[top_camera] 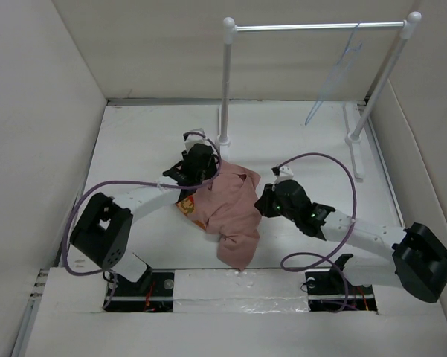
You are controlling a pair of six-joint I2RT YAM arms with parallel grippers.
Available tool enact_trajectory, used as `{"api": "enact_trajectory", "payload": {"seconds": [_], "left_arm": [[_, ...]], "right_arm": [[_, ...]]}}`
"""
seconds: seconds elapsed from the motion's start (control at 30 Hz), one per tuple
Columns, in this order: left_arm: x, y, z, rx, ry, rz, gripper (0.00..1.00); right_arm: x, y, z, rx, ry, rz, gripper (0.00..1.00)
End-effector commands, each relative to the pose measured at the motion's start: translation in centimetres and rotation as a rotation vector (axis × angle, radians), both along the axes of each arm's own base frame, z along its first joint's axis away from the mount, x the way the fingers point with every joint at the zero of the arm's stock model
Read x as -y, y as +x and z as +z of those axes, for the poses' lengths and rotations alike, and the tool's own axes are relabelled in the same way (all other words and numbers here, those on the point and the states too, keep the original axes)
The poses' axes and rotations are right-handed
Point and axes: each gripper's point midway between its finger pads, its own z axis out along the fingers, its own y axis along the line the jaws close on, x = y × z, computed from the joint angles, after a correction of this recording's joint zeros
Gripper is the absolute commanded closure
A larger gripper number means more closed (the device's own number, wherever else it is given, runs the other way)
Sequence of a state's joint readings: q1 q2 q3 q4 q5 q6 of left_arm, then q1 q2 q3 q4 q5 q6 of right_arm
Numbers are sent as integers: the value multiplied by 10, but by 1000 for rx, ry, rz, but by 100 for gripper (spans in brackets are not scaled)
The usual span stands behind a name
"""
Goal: Place the t-shirt on the hanger
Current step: Pick up the T-shirt from the center of the board.
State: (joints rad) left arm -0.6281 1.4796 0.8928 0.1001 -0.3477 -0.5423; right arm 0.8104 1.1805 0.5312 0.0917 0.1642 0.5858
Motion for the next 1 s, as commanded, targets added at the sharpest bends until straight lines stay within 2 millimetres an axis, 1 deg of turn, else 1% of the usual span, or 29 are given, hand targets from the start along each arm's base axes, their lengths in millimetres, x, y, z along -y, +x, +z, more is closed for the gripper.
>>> {"api": "enact_trajectory", "payload": {"seconds": [0.0, 0.03, 0.1, 0.17, 0.3, 0.33, 0.4, 0.5, 0.63, 0.73, 0.77, 0.83, 0.87, 0.9, 0.93, 0.97], "left_arm": [[10, 16, 5, 21, 70, -61, 57], [13, 20, 8, 22, 77, -66, 57], [13, 24, -5, 2, 126, -87, 57], [16, 27, -6, 4, 135, -98, 57], [18, 34, -12, 17, 162, -108, 56], [19, 36, -10, 24, 170, -115, 56], [21, 37, -16, 14, 181, -130, 56], [20, 39, -22, 5, 203, -132, 56], [18, 42, -24, 15, 231, -130, 56], [21, 43, -27, 10, 237, -153, 58], [22, 43, -29, 10, 238, -157, 60], [18, 45, -34, -3, 242, -145, 73], [19, 45, -34, -3, 236, -147, 82], [19, 45, -30, 5, 226, -147, 94], [20, 43, -30, 7, 211, -146, 98], [21, 43, -27, 12, 199, -144, 100]], "right_arm": [[-17, 20, 33, 74, 91, 43, 82], [-19, 18, 31, 66, 90, 58, 84], [-18, 19, 33, 68, 98, 64, 85], [-17, 16, 29, 62, 100, 74, 84], [-16, 14, 22, 45, 94, 84, 65], [-16, 13, 22, 41, 96, 88, 62], [-16, 12, 20, 38, 89, 94, 56], [-15, 12, 22, 49, 93, 96, 53], [-21, 8, 24, 43, 107, 130, 50], [-22, 8, 23, 43, 109, 133, 47], [-22, 8, 23, 41, 109, 134, 46], [-22, 8, 22, 41, 109, 134, 46], [-22, 7, 22, 38, 112, 134, 46], [-22, 7, 21, 37, 114, 134, 46], [-21, 8, 20, 37, 112, 128, 46], [-20, 9, 21, 39, 111, 121, 47]]}}
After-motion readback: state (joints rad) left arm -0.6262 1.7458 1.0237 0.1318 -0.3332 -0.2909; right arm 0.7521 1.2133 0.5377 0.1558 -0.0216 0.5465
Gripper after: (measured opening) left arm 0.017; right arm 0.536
